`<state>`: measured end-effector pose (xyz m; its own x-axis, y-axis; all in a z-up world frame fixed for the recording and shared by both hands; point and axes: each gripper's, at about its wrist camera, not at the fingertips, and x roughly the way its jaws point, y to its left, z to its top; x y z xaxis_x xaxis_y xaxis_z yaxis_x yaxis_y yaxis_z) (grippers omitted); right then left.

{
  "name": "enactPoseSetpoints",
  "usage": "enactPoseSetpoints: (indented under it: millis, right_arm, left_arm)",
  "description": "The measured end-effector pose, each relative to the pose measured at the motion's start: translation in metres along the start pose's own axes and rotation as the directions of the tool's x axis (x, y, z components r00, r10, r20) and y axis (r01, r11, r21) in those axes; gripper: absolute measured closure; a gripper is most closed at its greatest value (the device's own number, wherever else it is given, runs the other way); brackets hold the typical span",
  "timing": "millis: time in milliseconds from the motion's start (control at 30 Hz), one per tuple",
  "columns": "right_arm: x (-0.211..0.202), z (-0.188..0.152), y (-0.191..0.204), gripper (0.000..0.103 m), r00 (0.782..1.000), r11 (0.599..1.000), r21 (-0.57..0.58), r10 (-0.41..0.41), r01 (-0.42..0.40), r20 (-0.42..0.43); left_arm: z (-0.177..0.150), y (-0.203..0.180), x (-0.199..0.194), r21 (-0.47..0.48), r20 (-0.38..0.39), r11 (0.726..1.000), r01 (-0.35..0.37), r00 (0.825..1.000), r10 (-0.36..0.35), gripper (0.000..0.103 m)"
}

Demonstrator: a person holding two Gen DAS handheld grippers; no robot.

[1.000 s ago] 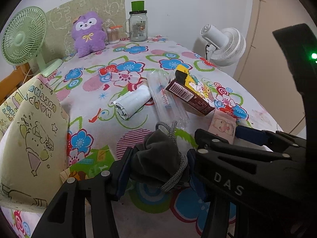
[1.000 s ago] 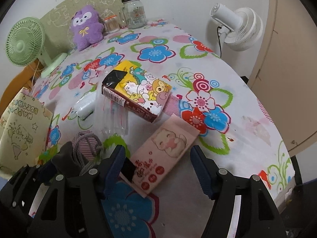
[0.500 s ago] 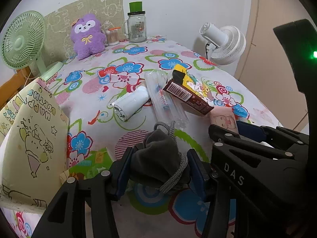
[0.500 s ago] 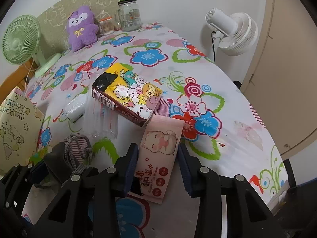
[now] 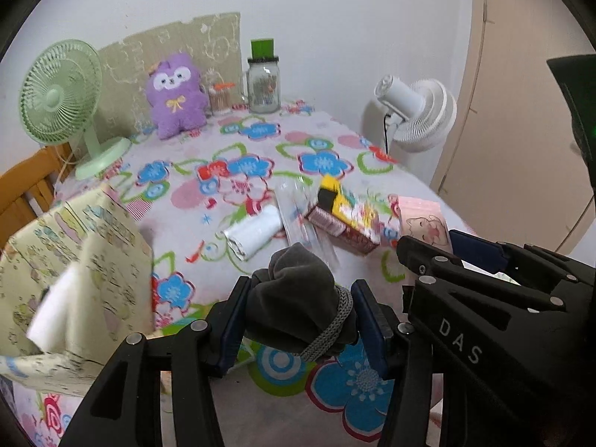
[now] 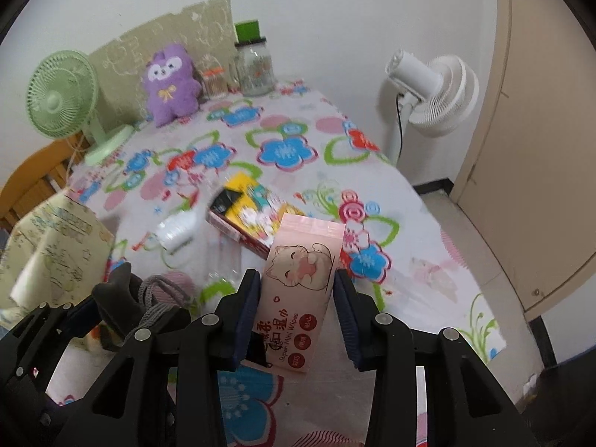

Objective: Organize soft objects

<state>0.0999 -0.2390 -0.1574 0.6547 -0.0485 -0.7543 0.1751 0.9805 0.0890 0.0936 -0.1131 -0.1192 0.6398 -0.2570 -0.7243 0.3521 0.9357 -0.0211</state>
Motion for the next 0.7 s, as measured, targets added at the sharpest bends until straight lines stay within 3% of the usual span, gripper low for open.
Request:
enactPoseSetpoints:
  millis: [400,700]
  right_arm:
    - [-0.054,0.021,0.016,0.060,0.992,0.998,-0.046,0.054,-0.049,0.112]
    - [-0.080,0.030,0.028,0.060,0.984,0.995,-0.071,0.079,-0.068,0.162]
  left_arm:
    - [0.020,0.011,-0.047,-0.019,0.103,0.999,-0.030,0.994,0.032,0.047]
    - [0.025,0.020,-0.065,-0.027,0.134,0.999,-0.042,0.990,0.045,0.047]
